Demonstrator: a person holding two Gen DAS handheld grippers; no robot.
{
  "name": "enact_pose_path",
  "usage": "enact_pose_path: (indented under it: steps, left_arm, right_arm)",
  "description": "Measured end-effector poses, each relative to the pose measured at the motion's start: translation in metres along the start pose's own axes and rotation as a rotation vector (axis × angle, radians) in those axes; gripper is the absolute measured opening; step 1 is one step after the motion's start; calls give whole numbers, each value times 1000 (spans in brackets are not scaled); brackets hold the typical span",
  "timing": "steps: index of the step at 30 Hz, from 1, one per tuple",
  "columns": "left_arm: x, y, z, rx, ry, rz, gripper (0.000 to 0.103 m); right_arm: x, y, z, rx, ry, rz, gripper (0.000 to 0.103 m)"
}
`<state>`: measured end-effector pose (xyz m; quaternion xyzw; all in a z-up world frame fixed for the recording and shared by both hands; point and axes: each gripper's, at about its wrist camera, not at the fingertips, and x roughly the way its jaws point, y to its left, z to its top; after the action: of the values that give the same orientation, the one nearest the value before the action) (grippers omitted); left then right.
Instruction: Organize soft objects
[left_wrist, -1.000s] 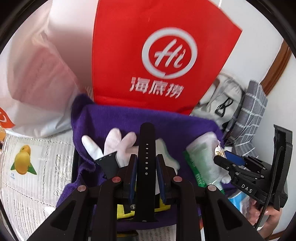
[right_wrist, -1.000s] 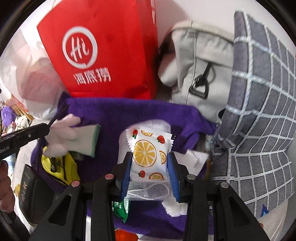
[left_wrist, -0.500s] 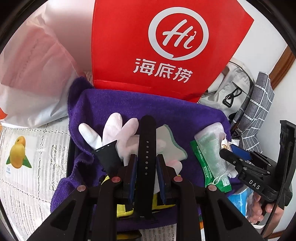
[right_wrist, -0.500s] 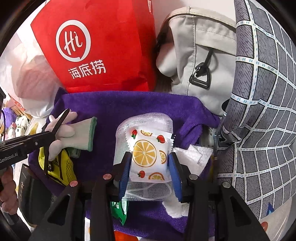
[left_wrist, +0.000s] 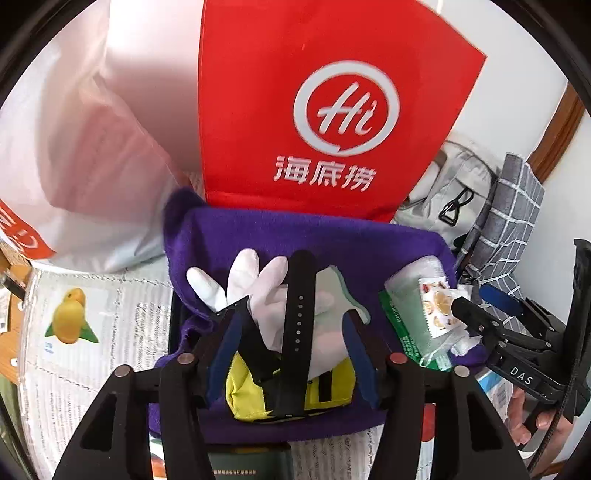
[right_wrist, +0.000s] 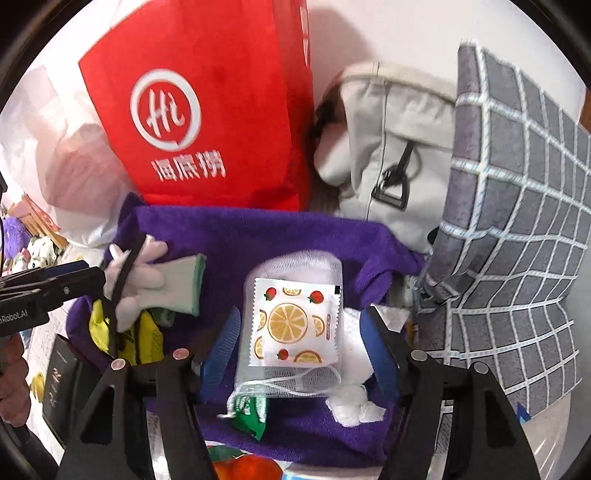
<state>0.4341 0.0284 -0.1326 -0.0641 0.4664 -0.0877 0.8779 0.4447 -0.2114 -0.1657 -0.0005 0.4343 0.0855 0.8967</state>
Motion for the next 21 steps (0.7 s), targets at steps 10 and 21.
enact_pose_path:
  steps: [10, 21]
  left_arm:
    - [-52, -11, 0, 25, -99, 28, 73]
    - [-108, -12, -54, 43, -117, 88, 80]
  right_arm:
    - [-79, 12, -11, 38, -74, 6, 89]
    - [-137, 18, -59, 91, -67, 41, 89]
